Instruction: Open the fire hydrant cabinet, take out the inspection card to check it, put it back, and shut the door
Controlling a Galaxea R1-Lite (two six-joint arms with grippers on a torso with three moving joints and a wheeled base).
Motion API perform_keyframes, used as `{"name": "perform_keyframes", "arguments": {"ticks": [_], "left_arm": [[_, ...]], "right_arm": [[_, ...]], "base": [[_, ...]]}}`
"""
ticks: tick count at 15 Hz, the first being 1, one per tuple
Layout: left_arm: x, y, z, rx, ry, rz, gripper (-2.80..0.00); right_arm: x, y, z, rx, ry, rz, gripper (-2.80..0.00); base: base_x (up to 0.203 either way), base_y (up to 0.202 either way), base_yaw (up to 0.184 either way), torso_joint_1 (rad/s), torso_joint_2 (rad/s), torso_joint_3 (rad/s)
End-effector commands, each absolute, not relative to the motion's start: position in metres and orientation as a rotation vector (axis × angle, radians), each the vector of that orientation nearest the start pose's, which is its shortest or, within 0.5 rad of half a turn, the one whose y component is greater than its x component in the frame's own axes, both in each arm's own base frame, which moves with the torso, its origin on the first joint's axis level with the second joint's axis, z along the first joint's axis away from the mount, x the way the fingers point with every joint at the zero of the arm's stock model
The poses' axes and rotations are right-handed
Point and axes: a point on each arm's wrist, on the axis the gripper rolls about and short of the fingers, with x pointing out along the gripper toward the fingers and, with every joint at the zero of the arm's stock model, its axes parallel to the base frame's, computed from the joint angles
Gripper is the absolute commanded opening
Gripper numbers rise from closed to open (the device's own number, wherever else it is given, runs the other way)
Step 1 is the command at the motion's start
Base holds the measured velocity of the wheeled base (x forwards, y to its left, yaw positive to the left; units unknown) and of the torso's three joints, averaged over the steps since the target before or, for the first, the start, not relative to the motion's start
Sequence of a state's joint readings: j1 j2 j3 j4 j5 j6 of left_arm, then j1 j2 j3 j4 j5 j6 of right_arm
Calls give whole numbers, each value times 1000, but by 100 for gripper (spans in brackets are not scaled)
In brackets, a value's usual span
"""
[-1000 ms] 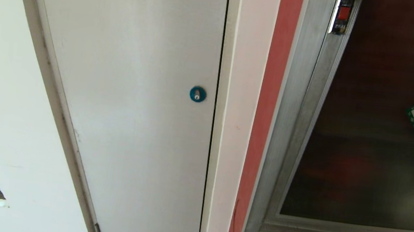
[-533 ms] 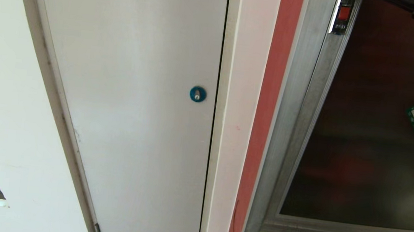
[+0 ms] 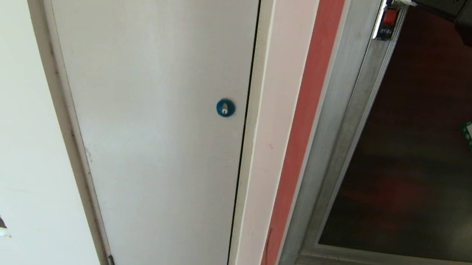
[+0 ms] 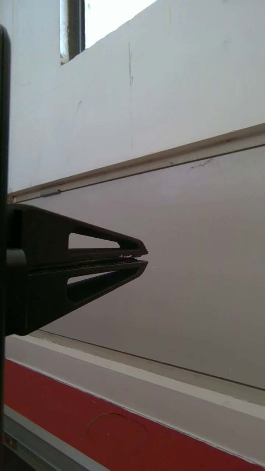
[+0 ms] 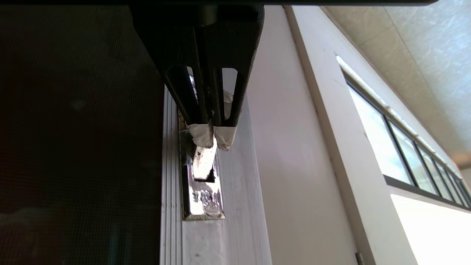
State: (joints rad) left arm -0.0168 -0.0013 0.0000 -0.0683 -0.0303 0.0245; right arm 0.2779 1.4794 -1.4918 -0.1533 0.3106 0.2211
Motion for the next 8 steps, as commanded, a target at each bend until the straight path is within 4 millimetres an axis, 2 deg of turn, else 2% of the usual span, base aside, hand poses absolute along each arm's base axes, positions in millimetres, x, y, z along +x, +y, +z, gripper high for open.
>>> {"name": "perform_keyframes", "arguments": {"ticks": [1,8], "left_arm": [[-21,0,75,25,-42,-47,-280],[-21,0,75,25,-42,-47,-280]], "right_arm": [[240,76,387,212,-79,602,-280],[245,77,385,210,-75,599,-280]], "base": [[0,0,0,0,0,0],[0,0,0,0,0,0]]}}
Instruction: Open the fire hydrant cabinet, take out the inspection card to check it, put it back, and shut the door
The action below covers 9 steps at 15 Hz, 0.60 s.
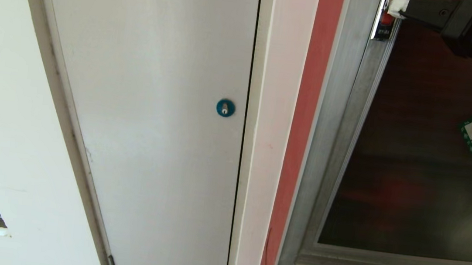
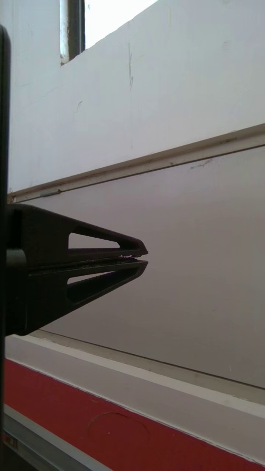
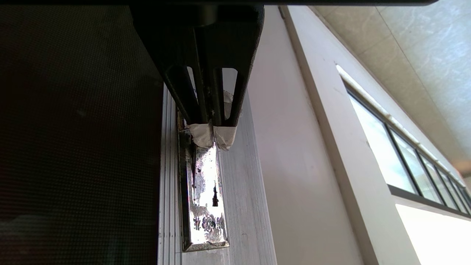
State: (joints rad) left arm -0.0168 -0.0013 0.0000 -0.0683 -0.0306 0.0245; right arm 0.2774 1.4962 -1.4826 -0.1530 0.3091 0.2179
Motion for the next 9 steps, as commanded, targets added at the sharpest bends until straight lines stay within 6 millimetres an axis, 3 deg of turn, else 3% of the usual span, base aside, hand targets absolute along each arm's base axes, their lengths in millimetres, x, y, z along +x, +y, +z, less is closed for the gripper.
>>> {"name": "perform_keyframes", "arguments": {"ticks": [1,9], "left_arm": [[-21,0,75,25,-42,-47,-280],[-21,0,75,25,-42,-47,-280]], "right_arm": [[245,77,385,210,-74,598,-280],[256,72,381,208,-74,568,-280]], "base": [[0,0,0,0,0,0],[0,0,0,0,0,0]]}}
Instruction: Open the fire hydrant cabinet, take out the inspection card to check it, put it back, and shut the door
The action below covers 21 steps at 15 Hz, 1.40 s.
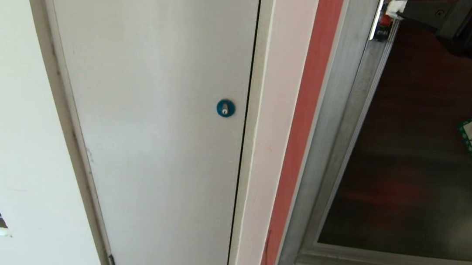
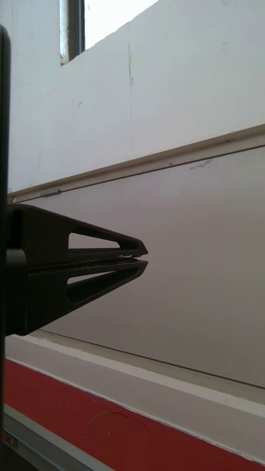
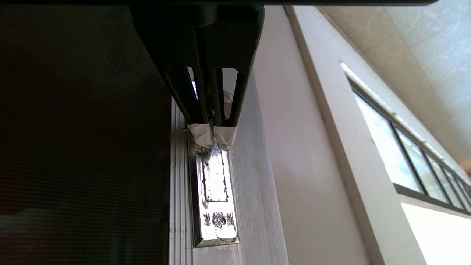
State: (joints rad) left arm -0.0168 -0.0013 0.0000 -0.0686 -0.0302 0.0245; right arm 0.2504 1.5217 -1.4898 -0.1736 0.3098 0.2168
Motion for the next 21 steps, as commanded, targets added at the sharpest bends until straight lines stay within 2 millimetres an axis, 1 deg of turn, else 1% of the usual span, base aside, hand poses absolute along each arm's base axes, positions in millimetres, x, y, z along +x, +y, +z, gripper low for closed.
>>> {"name": "perform_keyframes", "arguments": {"ticks": [1,3,5,7,9,11,16,18,21], "left_arm": [[-21,0,75,25,-42,-47,-280],[-21,0,75,25,-42,-47,-280],[-21,0,75,25,-42,-47,-280],[-21,0,75,25,-42,-47,-280],[-21,0,75,25,-42,-47,-280],[-21,0,75,25,-42,-47,-280],[-21,0,75,25,-42,-47,-280],[-21,0,75,25,-42,-47,-280],[-21,0,75,25,-42,-47,-280]], "right_arm": [[257,72,380,208,-68,568,-280],[258,73,377,210,-58,567,-280],[256,72,380,208,-69,568,-280],[249,71,385,207,-90,574,-280],[236,68,393,209,-119,583,-280],[217,67,401,211,-154,604,-280],[156,62,419,215,-251,683,-280],[135,55,421,215,-281,688,-280],[101,39,415,211,-322,654,-280]], "base": [[0,0,0,0,0,0],[0,0,0,0,0,0],[0,0,0,0,0,0],[0,0,0,0,0,0],[0,0,0,0,0,0],[0,0,0,0,0,0],[0,0,0,0,0,0],[0,0,0,0,0,0],[0,0,0,0,0,0]]}}
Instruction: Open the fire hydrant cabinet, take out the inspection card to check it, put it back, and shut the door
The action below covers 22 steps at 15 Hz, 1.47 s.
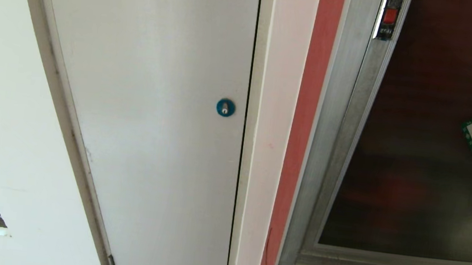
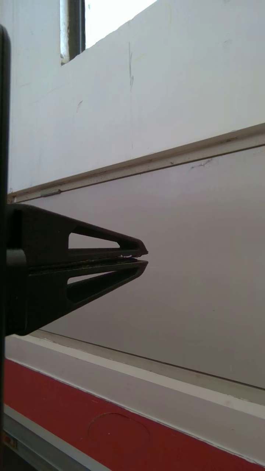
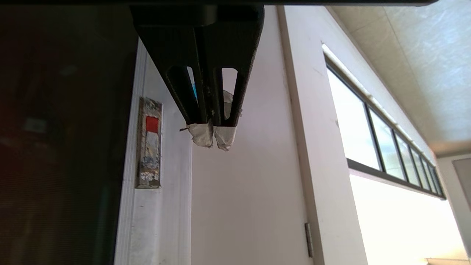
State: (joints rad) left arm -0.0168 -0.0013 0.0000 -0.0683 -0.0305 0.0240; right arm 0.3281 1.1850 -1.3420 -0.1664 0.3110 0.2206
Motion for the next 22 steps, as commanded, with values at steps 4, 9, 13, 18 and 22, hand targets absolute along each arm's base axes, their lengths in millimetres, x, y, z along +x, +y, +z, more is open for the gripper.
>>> {"name": "perform_keyframes", "arguments": {"ticks": [4,9,13,18,22], "left_arm": [[-21,0,75,25,-42,-47,-280],[-21,0,75,25,-42,-47,-280],[-21,0,75,25,-42,-47,-280],[-21,0,75,25,-42,-47,-280],[-21,0,75,25,-42,-47,-280]], "right_arm": [[27,13,399,185,-442,559,-280],[-73,1,334,107,-523,434,-280],[-107,3,265,75,-417,377,-280],[-75,6,170,8,-218,315,-280],[-41,3,120,5,-121,143,-280]], "base": [[0,0,0,0,0,0],[0,0,0,0,0,0],[0,0,0,0,0,0],[0,0,0,0,0,0],[0,0,0,0,0,0]]}}
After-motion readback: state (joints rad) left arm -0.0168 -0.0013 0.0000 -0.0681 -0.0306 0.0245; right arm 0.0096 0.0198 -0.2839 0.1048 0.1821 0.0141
